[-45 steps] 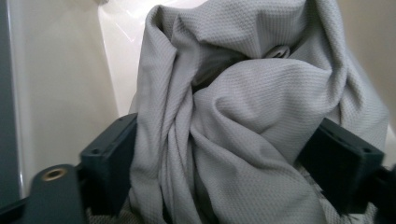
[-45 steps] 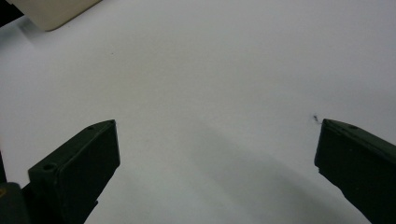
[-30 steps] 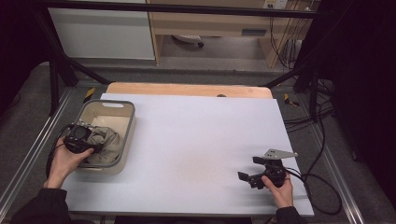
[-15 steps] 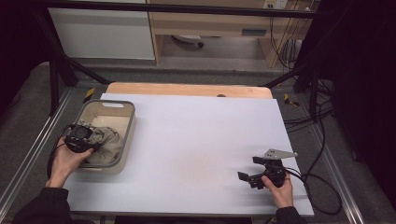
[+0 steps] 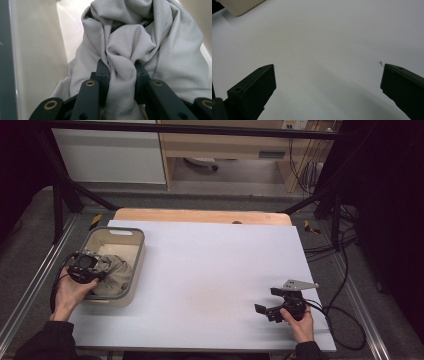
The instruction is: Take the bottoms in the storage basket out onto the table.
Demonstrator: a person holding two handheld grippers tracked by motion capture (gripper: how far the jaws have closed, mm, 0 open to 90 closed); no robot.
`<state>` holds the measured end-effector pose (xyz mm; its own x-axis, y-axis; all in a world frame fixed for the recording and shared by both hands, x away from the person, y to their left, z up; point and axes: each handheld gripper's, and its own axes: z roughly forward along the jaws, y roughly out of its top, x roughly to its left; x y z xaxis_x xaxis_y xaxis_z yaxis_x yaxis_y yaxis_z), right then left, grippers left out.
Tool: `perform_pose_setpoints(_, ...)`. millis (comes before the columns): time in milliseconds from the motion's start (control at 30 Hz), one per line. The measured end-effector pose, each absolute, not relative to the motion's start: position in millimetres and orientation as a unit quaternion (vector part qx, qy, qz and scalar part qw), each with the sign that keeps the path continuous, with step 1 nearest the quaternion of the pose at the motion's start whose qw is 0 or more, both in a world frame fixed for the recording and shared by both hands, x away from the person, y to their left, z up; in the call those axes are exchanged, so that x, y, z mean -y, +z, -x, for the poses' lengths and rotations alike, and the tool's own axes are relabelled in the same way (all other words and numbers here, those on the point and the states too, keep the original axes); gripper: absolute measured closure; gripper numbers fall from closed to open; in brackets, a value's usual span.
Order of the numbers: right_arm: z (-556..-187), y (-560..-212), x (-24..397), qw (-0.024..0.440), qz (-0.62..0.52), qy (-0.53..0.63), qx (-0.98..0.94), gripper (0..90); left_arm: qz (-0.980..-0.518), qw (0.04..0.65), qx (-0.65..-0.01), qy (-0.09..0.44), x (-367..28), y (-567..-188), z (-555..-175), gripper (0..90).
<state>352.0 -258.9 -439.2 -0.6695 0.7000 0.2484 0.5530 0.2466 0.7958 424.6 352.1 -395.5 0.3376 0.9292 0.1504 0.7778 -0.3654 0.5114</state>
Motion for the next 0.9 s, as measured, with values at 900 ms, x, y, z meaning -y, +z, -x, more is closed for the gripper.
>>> perform_pose_setpoints(900,-351.9,-439.0,258.9,0.078,-0.4,0.466,-0.785,0.6,-0.768,0.246,-0.543,0.235,-358.2,-383.0,-414.3,73.8)
